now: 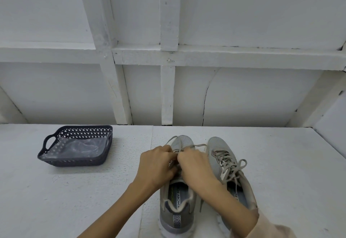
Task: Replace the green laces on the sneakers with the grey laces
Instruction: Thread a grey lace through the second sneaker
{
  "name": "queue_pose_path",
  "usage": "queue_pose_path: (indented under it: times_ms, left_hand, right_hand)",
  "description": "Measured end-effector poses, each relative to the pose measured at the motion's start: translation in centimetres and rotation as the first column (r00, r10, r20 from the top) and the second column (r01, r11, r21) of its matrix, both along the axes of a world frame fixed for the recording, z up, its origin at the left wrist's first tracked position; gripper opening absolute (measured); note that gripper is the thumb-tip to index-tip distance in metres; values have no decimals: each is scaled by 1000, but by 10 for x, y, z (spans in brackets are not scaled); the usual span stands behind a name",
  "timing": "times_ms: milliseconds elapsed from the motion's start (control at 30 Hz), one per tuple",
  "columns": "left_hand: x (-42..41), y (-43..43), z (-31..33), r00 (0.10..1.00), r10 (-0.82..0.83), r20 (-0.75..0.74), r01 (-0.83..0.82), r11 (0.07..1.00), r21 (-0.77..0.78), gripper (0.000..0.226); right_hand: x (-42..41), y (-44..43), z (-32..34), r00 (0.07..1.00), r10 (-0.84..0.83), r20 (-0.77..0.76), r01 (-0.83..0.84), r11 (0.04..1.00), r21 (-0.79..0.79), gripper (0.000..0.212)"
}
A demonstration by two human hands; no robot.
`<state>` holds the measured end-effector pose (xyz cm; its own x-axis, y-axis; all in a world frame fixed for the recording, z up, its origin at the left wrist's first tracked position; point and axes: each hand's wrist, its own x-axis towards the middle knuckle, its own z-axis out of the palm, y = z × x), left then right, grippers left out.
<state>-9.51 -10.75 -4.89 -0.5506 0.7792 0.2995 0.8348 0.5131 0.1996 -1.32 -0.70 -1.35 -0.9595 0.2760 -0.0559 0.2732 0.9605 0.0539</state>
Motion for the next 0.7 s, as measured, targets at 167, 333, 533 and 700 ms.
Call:
queue_pose_path:
  times_ms: [167,333,533,700]
  left_hand:
    - [-3,-1,-6,994,-44,-98,41,999,-29,5]
    - [0,-1,-24,998,-52,-20,53,997,59,11]
    - [8,-4,-33,957,-69,282,-29,944,328,15]
    - [21,-1,-31,758,-203,620,-251,787,564,17]
  right_hand:
    - [6,1,-2,996,-3,-86,4,1000,2,24]
    - [8,8,-23,945,12,-326,-29,998,-47,22]
    - [12,17,-39,835,-202,-513,-67,887,-458,19]
    - [13,20,-35,783,-479,-396,-195,416,-888,24]
